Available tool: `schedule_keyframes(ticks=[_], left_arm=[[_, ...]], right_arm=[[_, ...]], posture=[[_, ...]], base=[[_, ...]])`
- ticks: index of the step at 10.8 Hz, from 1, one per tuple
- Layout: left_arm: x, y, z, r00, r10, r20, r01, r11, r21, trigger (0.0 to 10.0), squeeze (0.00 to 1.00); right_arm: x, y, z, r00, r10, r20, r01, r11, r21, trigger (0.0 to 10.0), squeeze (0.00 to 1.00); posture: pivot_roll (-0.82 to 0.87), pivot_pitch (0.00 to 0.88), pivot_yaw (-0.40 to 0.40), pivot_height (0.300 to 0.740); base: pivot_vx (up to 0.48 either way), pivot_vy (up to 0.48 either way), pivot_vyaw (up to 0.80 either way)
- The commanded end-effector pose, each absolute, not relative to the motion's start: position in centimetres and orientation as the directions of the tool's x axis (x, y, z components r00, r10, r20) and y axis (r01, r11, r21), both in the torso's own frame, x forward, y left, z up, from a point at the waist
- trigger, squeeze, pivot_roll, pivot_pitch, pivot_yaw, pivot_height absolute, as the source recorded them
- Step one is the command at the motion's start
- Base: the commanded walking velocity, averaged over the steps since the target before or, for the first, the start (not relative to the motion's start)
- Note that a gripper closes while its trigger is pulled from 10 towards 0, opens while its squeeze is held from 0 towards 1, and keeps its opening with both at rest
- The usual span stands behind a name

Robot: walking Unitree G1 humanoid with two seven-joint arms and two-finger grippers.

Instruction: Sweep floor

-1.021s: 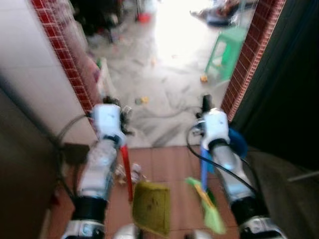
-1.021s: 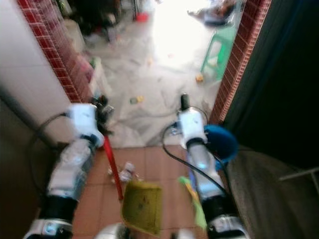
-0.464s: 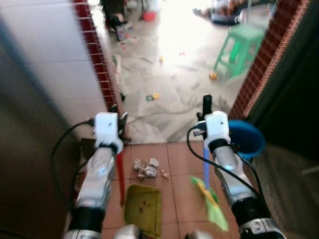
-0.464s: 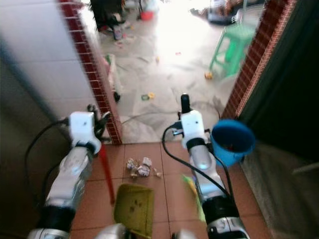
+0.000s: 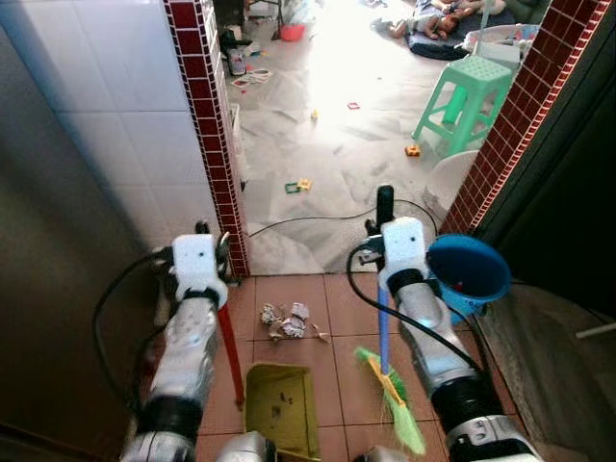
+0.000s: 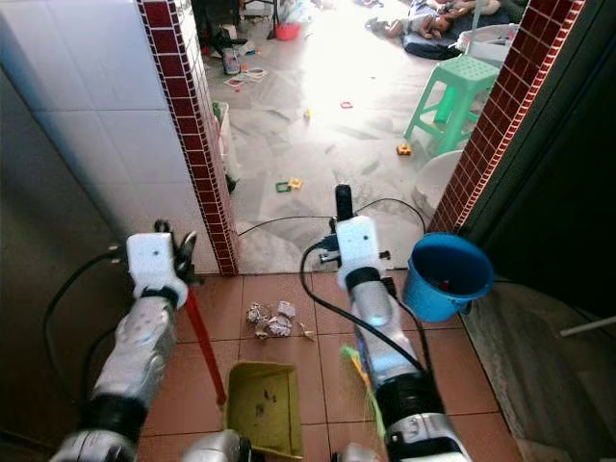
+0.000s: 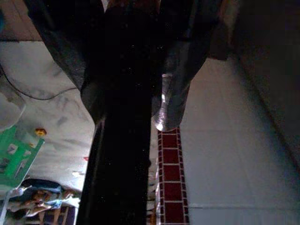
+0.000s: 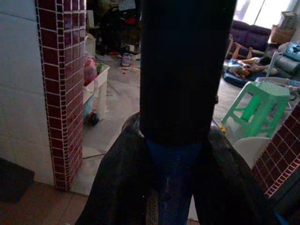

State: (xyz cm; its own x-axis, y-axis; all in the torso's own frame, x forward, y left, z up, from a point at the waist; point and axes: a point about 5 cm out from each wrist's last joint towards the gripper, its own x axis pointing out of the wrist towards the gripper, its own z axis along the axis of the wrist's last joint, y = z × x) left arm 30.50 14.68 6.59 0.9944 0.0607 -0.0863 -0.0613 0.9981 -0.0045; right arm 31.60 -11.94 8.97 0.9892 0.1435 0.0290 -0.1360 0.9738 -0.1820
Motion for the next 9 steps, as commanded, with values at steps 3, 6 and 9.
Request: schedule_keyframes(ticks=[3,6,9], left_arm=[[31.1,14.6,7.3,0.996,0.082,-0.033,-0.082,0.997,-0.001,10.0,0.0],[30.4,14.4,6.6,0.989,0.089,-0.122,-0.085,0.996,0.036,10.0,0.0],[29.8,13.8,5.9,0.972,0.032,-0.233,-0.022,0.999,0.043,10.0,0.0]], right_arm=[[32.0,-12.3,9.7,0.987,0.144,0.069,-0.127,0.971,-0.203,10.0,0.0],[31.6,-12.3,9.3,0.987,0.153,0.055,-0.139,0.969,-0.206,10.0,0.0],[31.7,-12.3,9.5,0.986,0.158,0.058,-0.143,0.97,-0.198,10.0,0.0]], posture=[[-0.03,0.0,0.024,0.74],[-0.01,0.0,0.018,0.74],[-0.01,0.0,0.018,0.74]], base=[[0.0,0.0,0.0],[0.0,0.0,0.0],[0.0,0.0,0.0]])
